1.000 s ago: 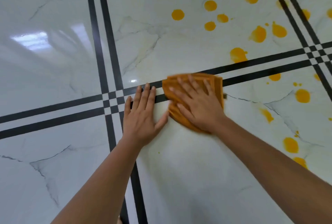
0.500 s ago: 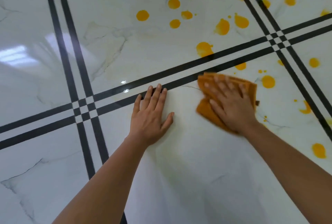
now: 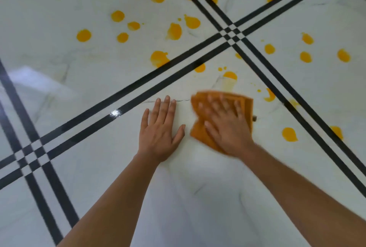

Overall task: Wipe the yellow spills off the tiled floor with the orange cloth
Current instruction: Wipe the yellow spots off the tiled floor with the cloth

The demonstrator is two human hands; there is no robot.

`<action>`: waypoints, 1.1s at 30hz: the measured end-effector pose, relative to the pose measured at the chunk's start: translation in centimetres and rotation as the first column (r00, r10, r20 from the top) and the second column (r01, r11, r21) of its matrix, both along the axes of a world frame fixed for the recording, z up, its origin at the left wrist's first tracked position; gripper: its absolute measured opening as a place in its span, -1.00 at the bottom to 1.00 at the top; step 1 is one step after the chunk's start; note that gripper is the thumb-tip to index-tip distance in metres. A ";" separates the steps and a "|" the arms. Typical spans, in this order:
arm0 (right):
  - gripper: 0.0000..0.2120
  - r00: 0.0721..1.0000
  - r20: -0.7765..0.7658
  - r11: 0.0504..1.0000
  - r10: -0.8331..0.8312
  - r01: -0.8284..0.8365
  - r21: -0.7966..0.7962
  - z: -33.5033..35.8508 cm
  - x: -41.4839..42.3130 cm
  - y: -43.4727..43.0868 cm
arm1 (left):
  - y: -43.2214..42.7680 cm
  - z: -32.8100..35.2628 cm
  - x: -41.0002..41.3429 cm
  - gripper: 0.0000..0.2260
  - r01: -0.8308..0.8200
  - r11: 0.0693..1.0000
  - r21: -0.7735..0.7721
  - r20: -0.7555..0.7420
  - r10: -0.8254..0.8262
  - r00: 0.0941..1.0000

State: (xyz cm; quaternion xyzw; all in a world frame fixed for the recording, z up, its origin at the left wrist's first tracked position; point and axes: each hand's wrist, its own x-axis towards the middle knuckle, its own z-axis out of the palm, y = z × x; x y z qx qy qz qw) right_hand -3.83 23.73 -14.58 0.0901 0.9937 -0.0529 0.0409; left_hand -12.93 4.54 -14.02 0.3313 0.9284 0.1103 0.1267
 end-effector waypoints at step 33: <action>-0.48 0.716 0.131 0.648 -0.686 0.683 -0.337 4.0 10.9 8.9 | 15.1 4.3 5.9 -0.32 0.278 0.959 -0.056 0.002 -0.278 0.961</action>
